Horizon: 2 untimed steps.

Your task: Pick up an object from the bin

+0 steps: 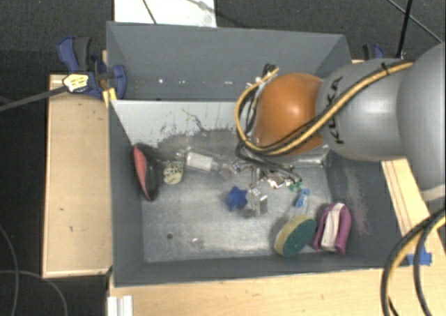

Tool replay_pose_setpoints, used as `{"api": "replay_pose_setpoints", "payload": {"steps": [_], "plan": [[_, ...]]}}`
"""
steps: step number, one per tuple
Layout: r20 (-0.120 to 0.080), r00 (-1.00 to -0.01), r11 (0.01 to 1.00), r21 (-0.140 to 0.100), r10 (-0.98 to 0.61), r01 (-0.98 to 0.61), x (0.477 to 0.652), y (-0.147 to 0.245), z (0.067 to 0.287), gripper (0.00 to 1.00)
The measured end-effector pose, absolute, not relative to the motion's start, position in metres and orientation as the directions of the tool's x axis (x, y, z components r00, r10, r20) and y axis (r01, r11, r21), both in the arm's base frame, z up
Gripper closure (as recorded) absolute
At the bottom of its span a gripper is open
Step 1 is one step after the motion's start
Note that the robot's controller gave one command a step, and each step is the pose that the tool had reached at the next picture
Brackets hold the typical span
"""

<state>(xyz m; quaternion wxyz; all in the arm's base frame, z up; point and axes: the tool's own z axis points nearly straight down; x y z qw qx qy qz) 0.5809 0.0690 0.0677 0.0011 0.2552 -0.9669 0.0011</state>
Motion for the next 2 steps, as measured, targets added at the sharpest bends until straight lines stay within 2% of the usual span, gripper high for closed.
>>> {"api": "replay_pose_setpoints", "payload": {"steps": [1,2], "plan": [[-0.002,-0.871,0.871,0.000,-0.491,-0.491,0.582,0.073,0.071,1.00],[-0.012,-0.851,0.851,-0.005,-0.525,-0.525,0.560,0.089,0.291,1.00]]}}
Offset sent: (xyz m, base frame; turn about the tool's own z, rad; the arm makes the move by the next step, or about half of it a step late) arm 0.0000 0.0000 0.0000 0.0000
